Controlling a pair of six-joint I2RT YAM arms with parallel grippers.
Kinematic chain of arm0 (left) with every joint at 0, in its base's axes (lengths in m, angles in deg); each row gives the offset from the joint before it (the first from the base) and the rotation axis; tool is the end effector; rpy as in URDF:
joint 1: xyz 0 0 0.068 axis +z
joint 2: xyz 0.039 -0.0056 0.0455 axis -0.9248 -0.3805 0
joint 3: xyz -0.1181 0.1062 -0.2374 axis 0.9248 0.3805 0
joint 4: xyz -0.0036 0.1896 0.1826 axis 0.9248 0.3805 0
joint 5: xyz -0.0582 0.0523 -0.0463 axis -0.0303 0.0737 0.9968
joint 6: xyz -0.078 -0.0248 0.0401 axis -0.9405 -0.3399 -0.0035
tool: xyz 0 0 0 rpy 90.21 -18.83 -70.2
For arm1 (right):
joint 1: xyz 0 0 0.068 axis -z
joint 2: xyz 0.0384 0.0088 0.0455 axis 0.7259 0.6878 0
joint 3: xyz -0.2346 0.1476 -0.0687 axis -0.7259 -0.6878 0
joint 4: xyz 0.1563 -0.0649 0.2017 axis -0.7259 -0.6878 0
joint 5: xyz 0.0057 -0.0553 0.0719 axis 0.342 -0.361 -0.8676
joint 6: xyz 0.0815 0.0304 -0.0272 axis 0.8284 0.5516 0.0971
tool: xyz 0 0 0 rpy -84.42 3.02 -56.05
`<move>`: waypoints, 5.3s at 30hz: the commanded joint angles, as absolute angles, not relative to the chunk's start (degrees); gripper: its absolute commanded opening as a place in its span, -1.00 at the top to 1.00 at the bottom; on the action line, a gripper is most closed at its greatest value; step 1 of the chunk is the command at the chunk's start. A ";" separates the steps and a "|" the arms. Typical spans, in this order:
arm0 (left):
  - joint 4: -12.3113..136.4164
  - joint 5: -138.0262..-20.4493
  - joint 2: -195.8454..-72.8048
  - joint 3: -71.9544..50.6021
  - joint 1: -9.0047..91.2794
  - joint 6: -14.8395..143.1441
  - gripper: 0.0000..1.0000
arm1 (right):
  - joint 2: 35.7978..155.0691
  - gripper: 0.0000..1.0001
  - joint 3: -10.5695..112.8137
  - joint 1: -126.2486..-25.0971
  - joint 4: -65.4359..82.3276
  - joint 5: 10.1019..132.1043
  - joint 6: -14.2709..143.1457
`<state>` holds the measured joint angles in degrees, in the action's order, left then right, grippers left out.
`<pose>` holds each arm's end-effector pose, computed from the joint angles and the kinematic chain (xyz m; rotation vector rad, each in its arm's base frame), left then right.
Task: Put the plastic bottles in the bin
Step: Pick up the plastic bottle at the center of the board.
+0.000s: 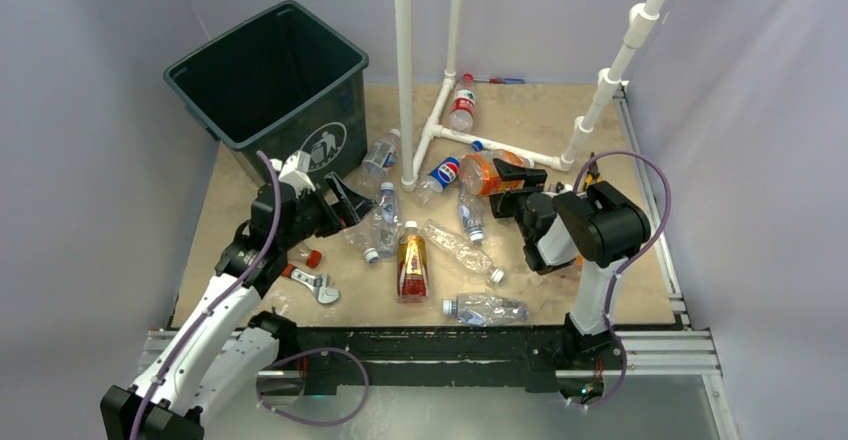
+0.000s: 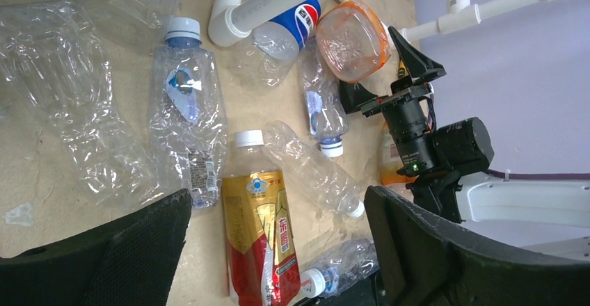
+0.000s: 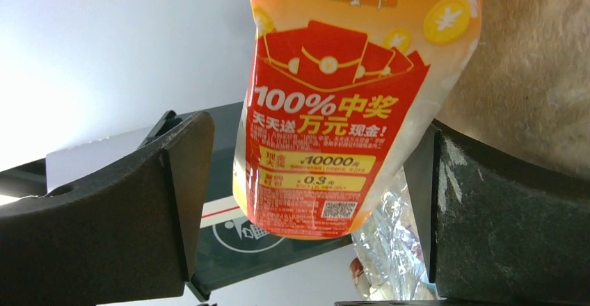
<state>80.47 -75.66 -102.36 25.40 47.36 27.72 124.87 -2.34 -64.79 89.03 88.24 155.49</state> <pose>0.1933 -0.0893 0.2703 -0.3660 2.0771 -0.9526 0.3244 0.0928 0.1055 1.3279 1.3793 1.3159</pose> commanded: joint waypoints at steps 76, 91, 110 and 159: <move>76.25 -76.70 -116.25 -7.11 21.52 50.28 -0.98 | 52.70 0.44 11.19 -103.11 17.74 71.37 72.16; 81.56 -78.29 -114.38 -5.40 21.57 50.79 -0.57 | 56.81 0.46 11.47 -109.34 23.56 78.56 71.57; 79.57 -75.09 -114.51 -3.13 21.58 49.73 0.06 | 61.19 0.46 12.64 -112.73 24.97 82.55 70.63; 54.31 -136.41 -126.11 -36.37 21.58 92.61 1.00 | 47.58 -0.98 2.63 -112.82 29.99 81.58 82.63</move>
